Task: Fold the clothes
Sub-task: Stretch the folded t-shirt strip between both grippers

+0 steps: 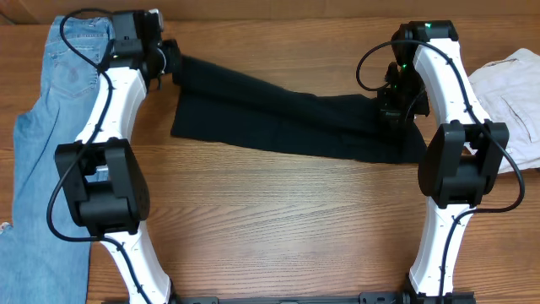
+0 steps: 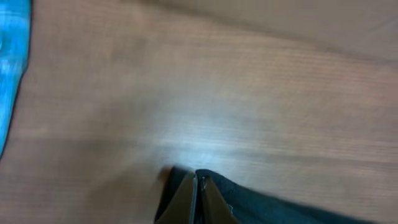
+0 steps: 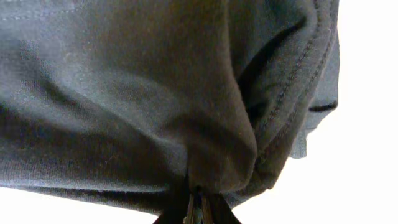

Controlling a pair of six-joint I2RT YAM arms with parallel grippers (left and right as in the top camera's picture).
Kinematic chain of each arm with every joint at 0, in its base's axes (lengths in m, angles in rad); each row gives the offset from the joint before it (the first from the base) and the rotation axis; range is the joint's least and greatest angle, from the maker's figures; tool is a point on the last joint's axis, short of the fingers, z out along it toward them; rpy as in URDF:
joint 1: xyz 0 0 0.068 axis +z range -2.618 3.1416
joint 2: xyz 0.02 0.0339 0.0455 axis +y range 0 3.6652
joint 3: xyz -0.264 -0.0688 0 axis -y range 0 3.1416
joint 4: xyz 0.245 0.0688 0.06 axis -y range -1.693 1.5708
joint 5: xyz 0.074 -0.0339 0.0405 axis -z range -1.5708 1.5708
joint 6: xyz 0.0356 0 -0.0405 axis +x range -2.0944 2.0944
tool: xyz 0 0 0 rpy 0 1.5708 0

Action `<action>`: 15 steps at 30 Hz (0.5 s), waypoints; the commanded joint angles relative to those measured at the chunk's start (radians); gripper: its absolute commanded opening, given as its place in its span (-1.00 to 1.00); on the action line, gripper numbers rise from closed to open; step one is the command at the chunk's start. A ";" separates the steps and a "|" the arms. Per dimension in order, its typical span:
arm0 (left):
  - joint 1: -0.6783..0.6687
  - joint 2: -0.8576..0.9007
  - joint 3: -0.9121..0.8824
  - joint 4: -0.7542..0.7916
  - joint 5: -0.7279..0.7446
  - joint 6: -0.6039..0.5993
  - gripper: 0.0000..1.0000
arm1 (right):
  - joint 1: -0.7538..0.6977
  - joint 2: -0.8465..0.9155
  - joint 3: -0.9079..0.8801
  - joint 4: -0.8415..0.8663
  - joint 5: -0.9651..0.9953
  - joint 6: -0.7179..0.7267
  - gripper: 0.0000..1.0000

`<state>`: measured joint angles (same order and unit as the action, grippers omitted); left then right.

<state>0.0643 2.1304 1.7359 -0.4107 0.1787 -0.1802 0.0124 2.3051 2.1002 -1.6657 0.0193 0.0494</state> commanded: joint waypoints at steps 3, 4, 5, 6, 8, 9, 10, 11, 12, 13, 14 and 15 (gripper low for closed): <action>-0.023 0.008 -0.003 0.058 -0.105 0.036 -0.92 | -0.019 -0.031 -0.006 0.072 0.031 0.008 -0.92; -0.026 0.008 -0.003 0.061 -0.114 0.043 -0.92 | -0.019 -0.031 -0.006 0.085 0.031 0.010 -0.92; -0.027 0.008 -0.003 0.064 -0.115 0.047 -0.92 | -0.019 -0.031 -0.006 0.097 0.031 0.013 -0.92; -0.029 0.008 -0.003 0.064 -0.114 0.046 -0.92 | -0.020 -0.031 -0.006 0.106 0.031 0.015 -0.92; -0.033 0.008 -0.003 0.040 -0.109 0.047 -0.92 | -0.020 -0.031 -0.006 0.110 0.031 0.015 -0.92; -0.034 0.008 -0.003 0.011 -0.109 0.046 -0.92 | -0.021 -0.031 -0.006 0.110 0.032 0.014 -0.92; -0.034 0.008 -0.004 -0.048 -0.109 0.045 -0.92 | -0.021 -0.031 -0.006 0.108 0.031 0.014 -0.92; -0.034 0.008 -0.006 -0.080 -0.109 0.046 -0.92 | -0.020 -0.031 -0.006 0.107 0.031 0.015 -0.92; -0.034 0.008 -0.023 -0.140 -0.112 0.046 -0.92 | -0.020 -0.031 -0.006 0.097 0.031 0.015 -0.91; -0.034 0.008 -0.038 -0.152 -0.112 0.047 -0.92 | -0.020 -0.031 -0.006 0.088 0.031 0.015 -0.91; -0.034 0.008 -0.063 -0.153 -0.112 0.049 -0.92 | -0.020 -0.031 -0.006 0.080 0.031 0.015 -0.91; -0.033 0.008 -0.085 -0.147 -0.112 0.055 -0.92 | -0.020 -0.031 -0.006 0.075 0.031 0.015 -0.91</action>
<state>0.0322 2.1307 1.7176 -0.5529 0.0849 -0.1532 0.0006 2.3051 2.0995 -1.5768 0.0311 0.0528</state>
